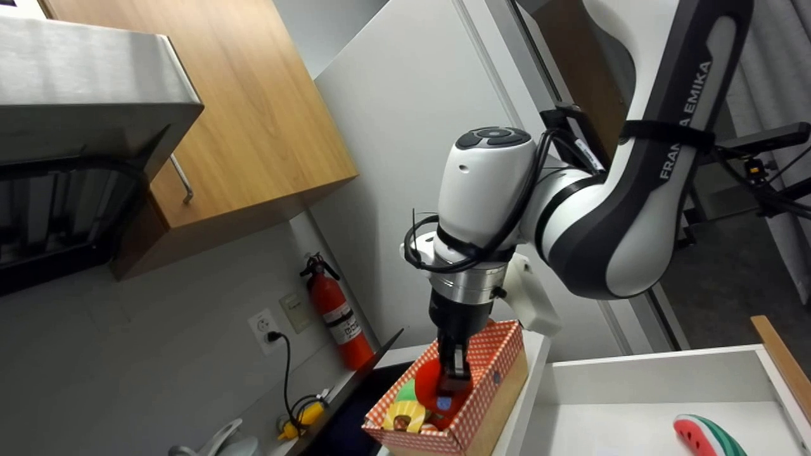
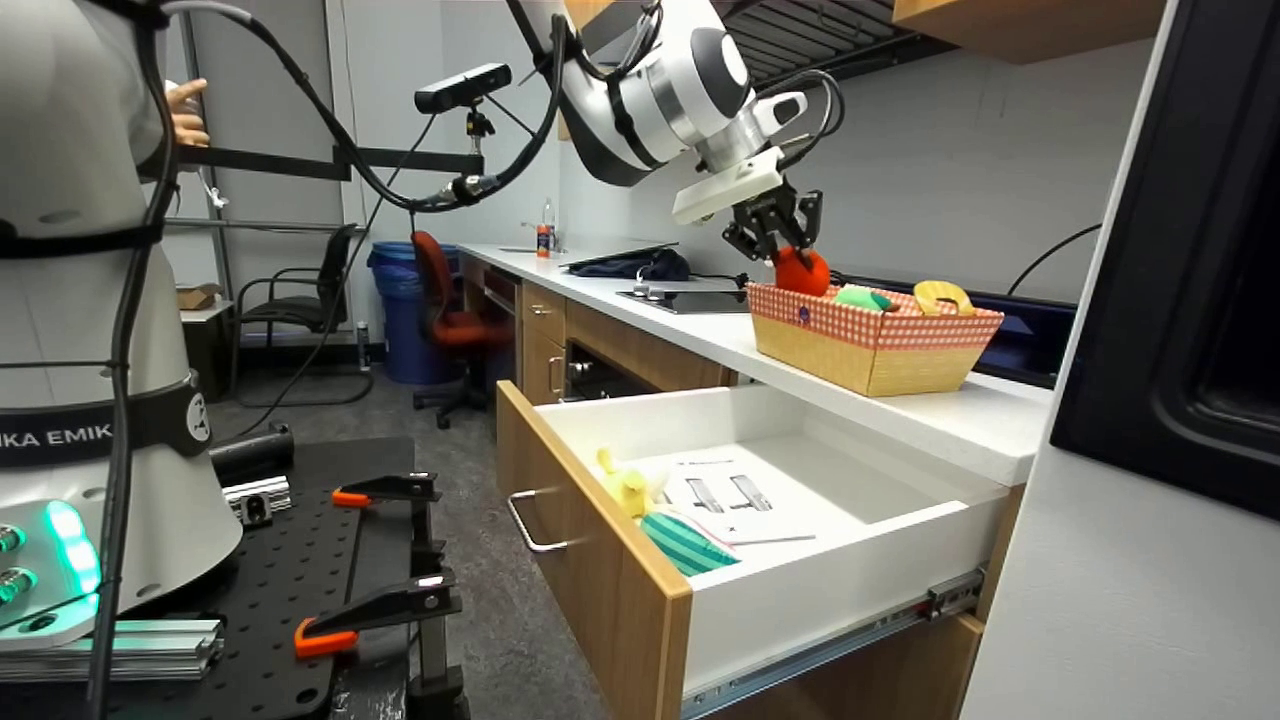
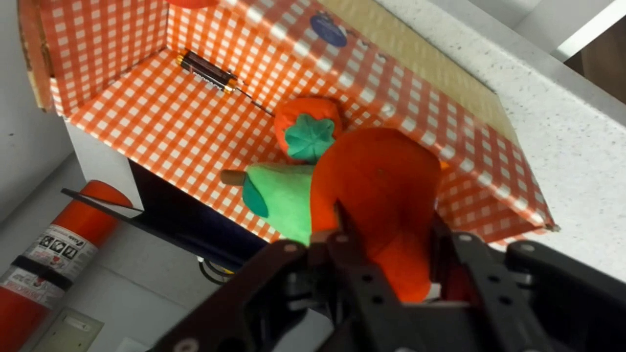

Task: Take the orange object in the drawer and put it in the basket

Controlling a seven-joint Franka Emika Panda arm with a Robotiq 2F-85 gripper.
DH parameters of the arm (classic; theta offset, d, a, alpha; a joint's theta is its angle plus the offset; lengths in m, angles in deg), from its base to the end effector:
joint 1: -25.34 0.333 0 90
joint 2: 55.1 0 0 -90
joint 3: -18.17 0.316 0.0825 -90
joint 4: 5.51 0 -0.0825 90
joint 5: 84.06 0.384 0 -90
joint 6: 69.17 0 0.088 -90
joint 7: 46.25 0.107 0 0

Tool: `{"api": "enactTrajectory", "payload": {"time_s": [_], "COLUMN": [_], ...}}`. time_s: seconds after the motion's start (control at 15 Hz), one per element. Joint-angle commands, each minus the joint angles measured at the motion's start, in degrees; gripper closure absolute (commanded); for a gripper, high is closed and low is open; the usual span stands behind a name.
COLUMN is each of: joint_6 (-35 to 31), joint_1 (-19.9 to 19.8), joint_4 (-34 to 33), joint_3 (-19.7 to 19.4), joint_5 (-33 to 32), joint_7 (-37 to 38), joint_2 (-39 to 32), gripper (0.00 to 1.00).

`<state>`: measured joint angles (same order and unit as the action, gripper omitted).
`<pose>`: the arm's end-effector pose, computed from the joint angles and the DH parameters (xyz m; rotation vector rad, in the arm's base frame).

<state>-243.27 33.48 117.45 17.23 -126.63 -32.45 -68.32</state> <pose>0.5873 0.1267 0.3573 2.6611 0.8260 0.9633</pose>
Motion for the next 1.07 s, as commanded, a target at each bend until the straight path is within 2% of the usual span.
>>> {"api": "enactTrajectory", "payload": {"time_s": [0.0, 0.27, 0.33, 0.73, 1.0], "joint_6": [-0.31, -0.26, -0.44, -0.13, 1.40], "joint_1": [1.43, 2.11, 2.39, 4.54, 4.37], "joint_4": [-3.24, -4.00, -4.05, -3.61, -0.34], "joint_3": [-2.26, -3.46, -3.87, -6.36, -4.27], "joint_5": [-2.29, -2.26, -2.49, -4.66, -1.97], "joint_7": [2.76, 2.65, 2.77, 4.04, 2.38], "joint_2": [-2.83, -3.81, -3.82, -2.18, 0.15], "gripper": [0.36, 0.04, 0.01, 0.00, 0.00]}}
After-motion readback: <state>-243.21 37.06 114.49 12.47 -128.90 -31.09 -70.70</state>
